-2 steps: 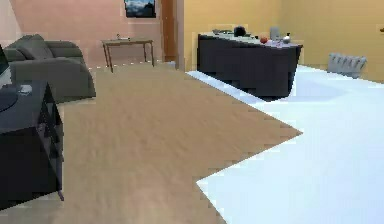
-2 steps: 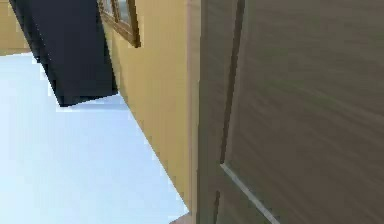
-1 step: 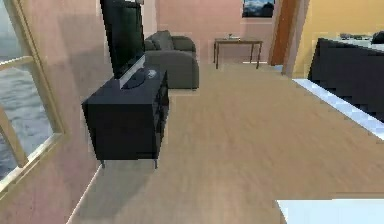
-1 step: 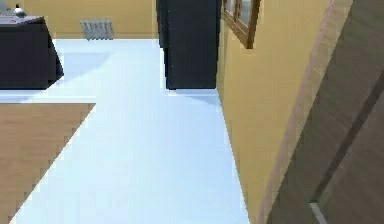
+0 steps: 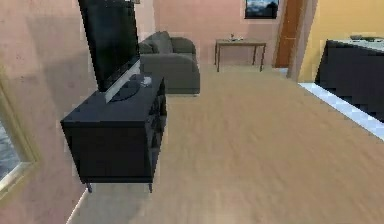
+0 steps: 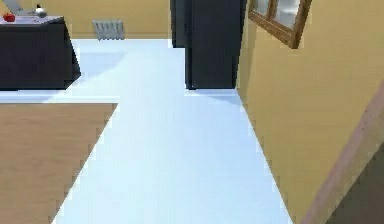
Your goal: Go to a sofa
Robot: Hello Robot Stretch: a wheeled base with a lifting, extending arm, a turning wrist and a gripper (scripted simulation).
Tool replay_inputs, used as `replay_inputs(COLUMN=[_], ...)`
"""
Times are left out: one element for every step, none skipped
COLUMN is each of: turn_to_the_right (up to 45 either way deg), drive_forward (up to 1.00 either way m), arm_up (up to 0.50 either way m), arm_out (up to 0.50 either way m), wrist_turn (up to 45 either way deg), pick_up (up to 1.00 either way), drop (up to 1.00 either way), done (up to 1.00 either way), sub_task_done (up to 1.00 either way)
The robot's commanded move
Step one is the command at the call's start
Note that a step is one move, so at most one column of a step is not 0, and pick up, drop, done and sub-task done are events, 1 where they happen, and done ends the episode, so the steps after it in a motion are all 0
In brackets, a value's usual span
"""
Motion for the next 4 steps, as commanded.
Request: replay_inputs(turn_to_the_right=[9.0,0.0,45.0,21.0], drive_forward=[0.0,1.0,0.0,0.0], arm_up=[0.0,0.0,0.0,0.0], arm_out=[0.0,0.0,0.0,0.0], wrist_turn=[0.0,0.0,0.0,0.0], pick_up=[0.0,0.0,0.0,0.0], drop=[0.0,0.0,0.0,0.0], done=[0.0,0.0,0.0,0.0], sub_task_done=[0.0,0.0,0.0,0.0])
